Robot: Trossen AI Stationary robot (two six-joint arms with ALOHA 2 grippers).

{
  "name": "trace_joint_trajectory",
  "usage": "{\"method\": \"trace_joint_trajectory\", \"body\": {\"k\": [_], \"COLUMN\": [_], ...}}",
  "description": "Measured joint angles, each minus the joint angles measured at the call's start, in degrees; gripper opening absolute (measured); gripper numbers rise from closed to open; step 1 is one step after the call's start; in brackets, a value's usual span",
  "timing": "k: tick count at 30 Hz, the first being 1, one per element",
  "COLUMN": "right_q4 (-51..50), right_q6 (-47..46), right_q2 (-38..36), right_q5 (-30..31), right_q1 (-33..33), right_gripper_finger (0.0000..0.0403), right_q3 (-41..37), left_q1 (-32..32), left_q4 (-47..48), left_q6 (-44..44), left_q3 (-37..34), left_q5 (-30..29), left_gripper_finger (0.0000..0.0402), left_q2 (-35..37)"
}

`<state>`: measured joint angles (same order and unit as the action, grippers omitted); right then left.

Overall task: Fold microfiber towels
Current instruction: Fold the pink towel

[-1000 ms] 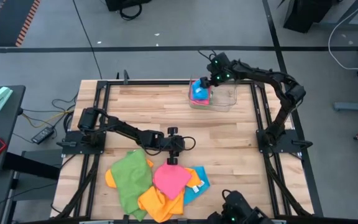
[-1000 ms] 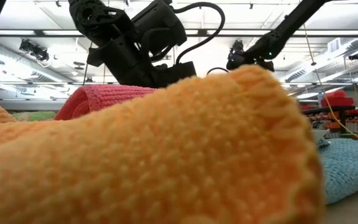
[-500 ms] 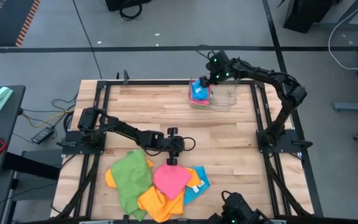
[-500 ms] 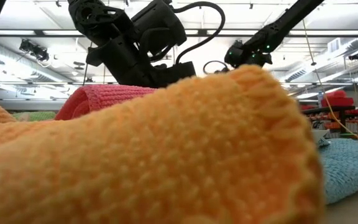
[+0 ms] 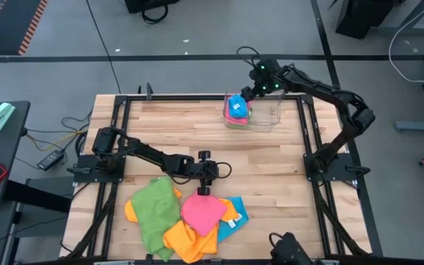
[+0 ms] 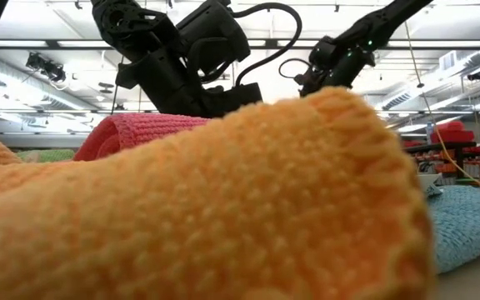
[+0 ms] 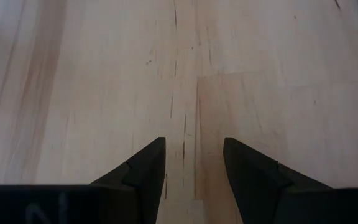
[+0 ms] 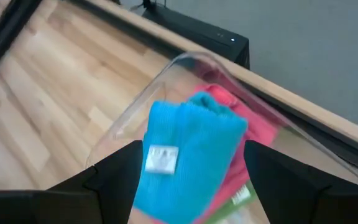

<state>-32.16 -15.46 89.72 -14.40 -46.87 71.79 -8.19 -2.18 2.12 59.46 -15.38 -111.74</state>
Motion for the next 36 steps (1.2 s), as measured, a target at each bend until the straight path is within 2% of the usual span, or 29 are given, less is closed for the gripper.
{"method": "trace_joint_trajectory", "body": {"k": [7, 12, 15, 19, 26, 32, 36], "right_q4": [-2.85, -5.2, -5.53, -2.9, 7.04, 13.16, 15.77], "right_q6": [6.65, 10.37, 10.05, 7.12, -1.83, -9.23, -9.43], "right_q2": [-4.21, -7.38, -11.27, -18.1, -25.98, -26.34, -25.81], "right_q5": [0.36, 5.55, 9.68, 14.76, 15.25, 16.86, 23.21], "right_q1": [9.36, 17.67, 23.26, 30.81, 41.02, 47.69, 52.71], "right_gripper_finger": [0.0283, 0.0277, 0.0276, 0.0275, 0.0275, 0.0275, 0.0275], "right_q3": [-0.96, -3.03, -7.99, -17.32, -30.65, -35.58, -35.91], "left_q1": [0.51, 0.52, 0.46, 0.31, 0.3, -0.18, -0.98], "left_q4": [0.03, 0.24, 0.52, 0.6, 0.63, 2.71, 14.32], "left_q6": [0.49, -0.11, -0.41, -0.85, -0.79, 4.33, 6.05], "left_q3": [0.0, 0.02, 0.07, 0.09, 0.07, 1.57, 7.12], "left_q5": [0.0, -0.06, -0.07, -0.09, 0.22, 8.16, 9.65], "left_gripper_finger": [0.0172, 0.0172, 0.0172, 0.0172, 0.0172, 0.0172, 0.0172], "left_q2": [0.0, 0.0, 0.0, 0.0, 0.0, 0.09, 0.11]}}
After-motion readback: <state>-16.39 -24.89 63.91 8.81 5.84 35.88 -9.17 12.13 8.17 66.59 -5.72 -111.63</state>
